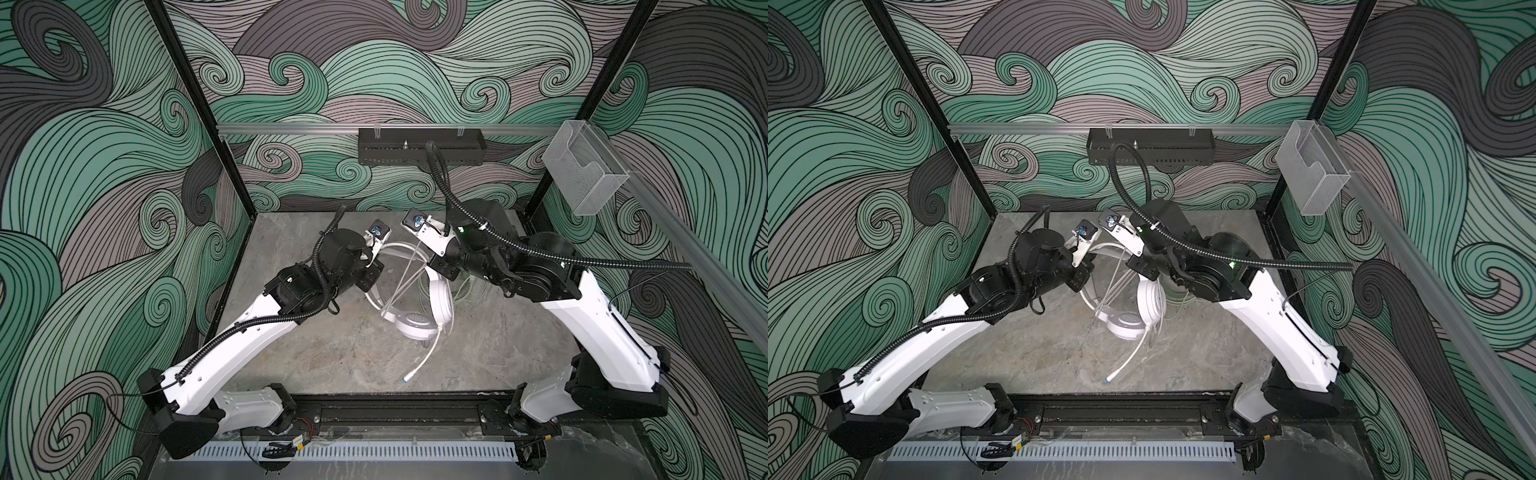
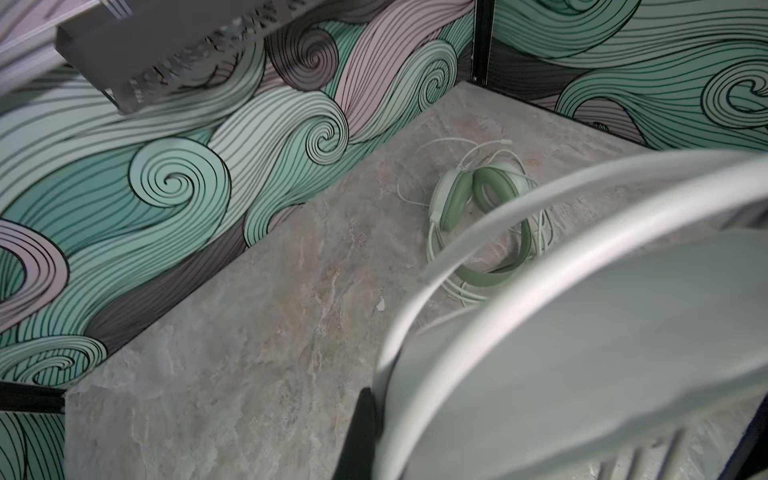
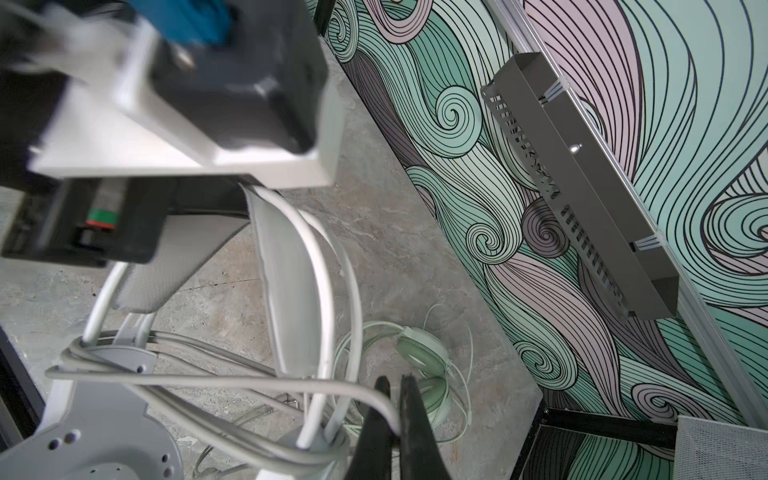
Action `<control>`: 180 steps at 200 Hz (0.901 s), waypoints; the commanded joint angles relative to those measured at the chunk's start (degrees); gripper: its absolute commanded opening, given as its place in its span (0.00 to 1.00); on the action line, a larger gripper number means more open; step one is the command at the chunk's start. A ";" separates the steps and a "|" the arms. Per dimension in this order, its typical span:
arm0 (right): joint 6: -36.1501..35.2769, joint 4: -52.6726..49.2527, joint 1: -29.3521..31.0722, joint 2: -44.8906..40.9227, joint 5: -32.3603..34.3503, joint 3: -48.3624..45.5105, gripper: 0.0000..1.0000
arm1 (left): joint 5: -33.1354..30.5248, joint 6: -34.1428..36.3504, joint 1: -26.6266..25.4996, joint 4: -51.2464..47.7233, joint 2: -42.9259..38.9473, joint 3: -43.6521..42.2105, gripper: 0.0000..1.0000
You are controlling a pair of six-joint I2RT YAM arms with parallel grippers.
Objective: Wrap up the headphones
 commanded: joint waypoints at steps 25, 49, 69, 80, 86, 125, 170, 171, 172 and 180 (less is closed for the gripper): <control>3.16 6.68 3.91 1.11 3.48 5.90 0.00 | 3.85 -8.22 0.56 -6.99 2.87 -0.54 0.00; 2.92 5.89 4.39 2.00 4.25 6.96 0.00 | 4.47 -9.03 0.52 -7.98 3.29 -0.08 0.00; 1.92 5.71 5.54 2.53 5.10 8.34 0.00 | 4.72 -9.23 0.53 -10.24 4.12 0.49 0.00; 0.25 5.54 7.58 3.44 7.29 9.76 0.00 | 4.60 -9.45 0.55 -11.53 4.73 0.99 0.00; -0.73 5.17 8.77 4.07 8.64 10.70 0.00 | 4.56 -9.55 0.59 -12.21 5.12 1.34 0.00; -4.23 4.98 14.92 7.95 15.16 14.43 0.00 | 1.40 -14.49 0.93 -18.39 9.00 7.62 0.00; -1.19 5.53 15.92 8.73 12.70 16.00 0.00 | 4.68 -21.85 1.56 -18.98 10.07 9.79 0.00; -1.16 5.44 15.87 8.73 12.70 16.02 0.00 | 4.79 -21.91 1.57 -18.92 10.08 9.79 0.00; -1.05 5.39 15.89 8.73 12.65 16.03 0.00 | 4.89 -21.99 1.61 -18.85 10.03 9.75 0.00; -0.60 5.50 15.92 8.72 12.49 15.75 0.00 | 5.61 -22.29 1.57 -18.27 9.78 9.60 0.00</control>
